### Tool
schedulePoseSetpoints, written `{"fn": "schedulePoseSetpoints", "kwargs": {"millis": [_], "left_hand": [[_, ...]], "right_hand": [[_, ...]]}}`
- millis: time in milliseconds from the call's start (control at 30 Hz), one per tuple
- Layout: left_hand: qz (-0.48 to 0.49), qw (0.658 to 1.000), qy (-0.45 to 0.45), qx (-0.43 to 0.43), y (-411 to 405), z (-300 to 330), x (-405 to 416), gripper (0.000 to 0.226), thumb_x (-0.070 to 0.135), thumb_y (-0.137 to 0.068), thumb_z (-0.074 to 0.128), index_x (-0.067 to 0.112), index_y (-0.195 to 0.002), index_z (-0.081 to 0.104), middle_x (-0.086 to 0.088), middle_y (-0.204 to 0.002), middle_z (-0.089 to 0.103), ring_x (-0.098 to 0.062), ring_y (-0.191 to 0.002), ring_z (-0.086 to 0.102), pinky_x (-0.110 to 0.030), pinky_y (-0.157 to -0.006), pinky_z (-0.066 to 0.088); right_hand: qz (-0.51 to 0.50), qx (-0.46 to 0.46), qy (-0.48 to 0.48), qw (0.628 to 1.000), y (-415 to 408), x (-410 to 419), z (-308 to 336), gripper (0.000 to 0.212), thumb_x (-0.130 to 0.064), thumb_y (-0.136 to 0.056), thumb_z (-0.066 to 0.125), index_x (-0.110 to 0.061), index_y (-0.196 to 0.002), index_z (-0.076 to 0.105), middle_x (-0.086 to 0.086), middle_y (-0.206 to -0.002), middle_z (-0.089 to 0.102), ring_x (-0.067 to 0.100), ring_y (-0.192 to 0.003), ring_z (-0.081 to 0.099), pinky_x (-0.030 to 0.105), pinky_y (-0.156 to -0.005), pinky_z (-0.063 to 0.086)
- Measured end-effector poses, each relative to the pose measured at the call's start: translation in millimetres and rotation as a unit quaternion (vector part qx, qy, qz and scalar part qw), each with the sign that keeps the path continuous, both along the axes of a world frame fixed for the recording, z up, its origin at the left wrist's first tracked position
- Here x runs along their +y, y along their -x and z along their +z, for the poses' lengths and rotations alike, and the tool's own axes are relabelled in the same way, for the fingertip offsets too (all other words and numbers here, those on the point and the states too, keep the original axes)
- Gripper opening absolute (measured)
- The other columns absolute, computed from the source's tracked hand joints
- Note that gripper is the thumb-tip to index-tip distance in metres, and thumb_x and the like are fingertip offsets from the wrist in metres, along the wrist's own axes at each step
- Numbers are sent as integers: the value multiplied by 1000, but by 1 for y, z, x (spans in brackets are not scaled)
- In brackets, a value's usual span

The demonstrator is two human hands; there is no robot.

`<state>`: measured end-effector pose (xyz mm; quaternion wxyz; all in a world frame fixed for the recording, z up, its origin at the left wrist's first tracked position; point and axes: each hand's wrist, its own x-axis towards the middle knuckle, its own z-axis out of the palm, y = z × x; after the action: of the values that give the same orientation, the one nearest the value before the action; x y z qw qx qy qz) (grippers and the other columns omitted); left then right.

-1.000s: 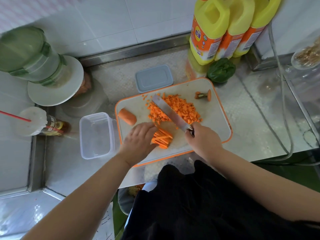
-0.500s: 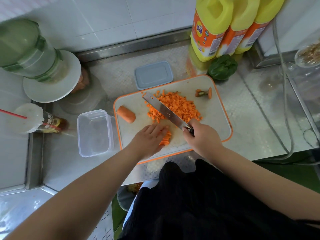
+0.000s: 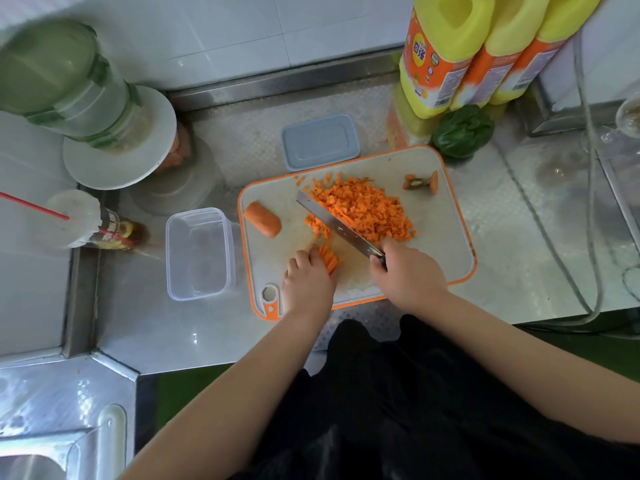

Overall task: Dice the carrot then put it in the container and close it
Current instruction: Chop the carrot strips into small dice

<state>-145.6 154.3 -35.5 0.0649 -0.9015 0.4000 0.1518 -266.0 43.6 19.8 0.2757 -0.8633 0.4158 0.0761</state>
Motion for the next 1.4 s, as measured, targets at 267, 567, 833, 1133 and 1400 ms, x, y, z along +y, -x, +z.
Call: {"fn": "schedulePoseSetpoints", "kwargs": {"millis": [267, 567, 833, 1133, 1400], "left_hand": [[75, 992, 56, 82, -2, 0, 5, 66, 59, -94, 47, 11, -138, 36, -8, -128, 43, -27, -115, 47, -38, -91, 44], [40, 969, 215, 116, -5, -14, 29, 51, 40, -89, 65, 8, -126, 49, -6, -128, 45, -24, -118, 44, -41, -94, 47], [-57, 966, 245, 64, -9, -28, 22, 28, 31, -82, 71, 9, -94, 57, -9, -110, 52, -29, -107, 46, -44, -80, 53], [-97, 943, 310, 75, -19, -45, 23, 34, 41, -88, 53, 7, -85, 57, -8, -102, 54, -24, -97, 46, -39, -79, 52], [-100, 938, 326, 58, -16, -48, 24, 31, 38, -90, 53, 8, -91, 61, -7, -104, 54, -25, -99, 47, -40, -81, 53]], "right_hand": [[22, 42, 2, 999, 7, -3, -4, 16, -30, -97, 42, -17, -88, 40, -2, -70, 48, 30, -74, 59, 34, -58, 40], [86, 88, 12, 992, 6, 0, -6, 16, -28, -99, 38, -16, -90, 35, -3, -65, 42, 25, -61, 48, 32, -48, 29], [111, 97, 17, 989, 1, 6, 2, 19, -31, -100, 37, -13, -96, 43, -1, -69, 45, 26, -63, 51, 32, -54, 36], [128, 147, 4, 981, -4, 12, -3, 1, -11, -95, 44, -12, -94, 43, -1, -63, 40, 22, -60, 46, 28, -44, 27], [68, 110, -63, 990, -25, 4, -19, 17, -20, -97, 47, -6, -102, 55, 7, -82, 55, 28, -76, 57, 33, -60, 42]]}}
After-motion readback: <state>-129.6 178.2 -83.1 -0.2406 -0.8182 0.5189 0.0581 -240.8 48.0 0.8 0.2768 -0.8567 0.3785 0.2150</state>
